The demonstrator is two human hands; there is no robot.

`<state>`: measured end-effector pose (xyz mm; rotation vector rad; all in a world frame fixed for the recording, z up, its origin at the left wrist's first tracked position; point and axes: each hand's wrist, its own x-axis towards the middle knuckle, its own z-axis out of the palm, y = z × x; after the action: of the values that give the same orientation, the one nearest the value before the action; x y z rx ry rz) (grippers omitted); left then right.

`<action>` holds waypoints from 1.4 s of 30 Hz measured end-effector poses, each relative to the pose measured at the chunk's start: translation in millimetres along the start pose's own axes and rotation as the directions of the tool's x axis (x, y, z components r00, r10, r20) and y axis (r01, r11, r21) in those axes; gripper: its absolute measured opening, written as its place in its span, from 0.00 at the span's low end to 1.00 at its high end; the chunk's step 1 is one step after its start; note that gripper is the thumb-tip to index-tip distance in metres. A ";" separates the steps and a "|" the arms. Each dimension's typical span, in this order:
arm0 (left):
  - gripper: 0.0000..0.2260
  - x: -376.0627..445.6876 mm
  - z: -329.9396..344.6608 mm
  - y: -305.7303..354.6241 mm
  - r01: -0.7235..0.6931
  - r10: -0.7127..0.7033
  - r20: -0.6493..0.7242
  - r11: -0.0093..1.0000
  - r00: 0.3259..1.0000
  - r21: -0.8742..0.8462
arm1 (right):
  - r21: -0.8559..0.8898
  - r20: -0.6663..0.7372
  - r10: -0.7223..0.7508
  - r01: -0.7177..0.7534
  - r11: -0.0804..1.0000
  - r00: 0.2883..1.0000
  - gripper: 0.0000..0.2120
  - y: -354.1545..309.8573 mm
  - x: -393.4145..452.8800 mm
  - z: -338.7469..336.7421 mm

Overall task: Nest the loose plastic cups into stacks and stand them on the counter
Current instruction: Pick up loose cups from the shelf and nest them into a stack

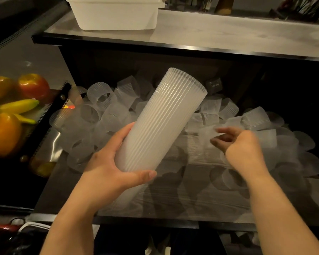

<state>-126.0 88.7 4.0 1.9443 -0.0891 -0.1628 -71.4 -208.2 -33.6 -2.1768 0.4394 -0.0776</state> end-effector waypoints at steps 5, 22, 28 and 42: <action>0.45 0.0 -2.9 -0.2 0.015 -0.018 0.048 0.998 0.999 0.064 | 0.505 -0.207 -0.081 0.177 0.844 0.975 0.11 -45.5 -16.7 -42.7; 0.43 -5.3 -5.9 8.0 -0.057 0.037 0.247 0.996 0.968 0.074 | 0.882 -0.023 -0.240 0.132 0.453 0.971 0.19 -108.5 -10.7 -54.2; 0.44 -4.8 -6.6 8.9 -0.070 0.055 0.275 0.997 0.960 0.045 | 0.670 -0.027 -0.350 0.277 0.689 0.936 0.14 -114.7 -17.1 -43.0; 0.42 0.6 -4.9 5.8 -0.095 0.083 0.181 0.994 0.980 0.057 | 0.447 0.278 -0.585 0.437 0.781 0.762 0.28 -118.1 -25.6 -28.2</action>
<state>-124.5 91.0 11.1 1.9833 -0.3029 -0.2783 -67.9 -157.0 79.3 -1.8208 -0.4115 -0.0087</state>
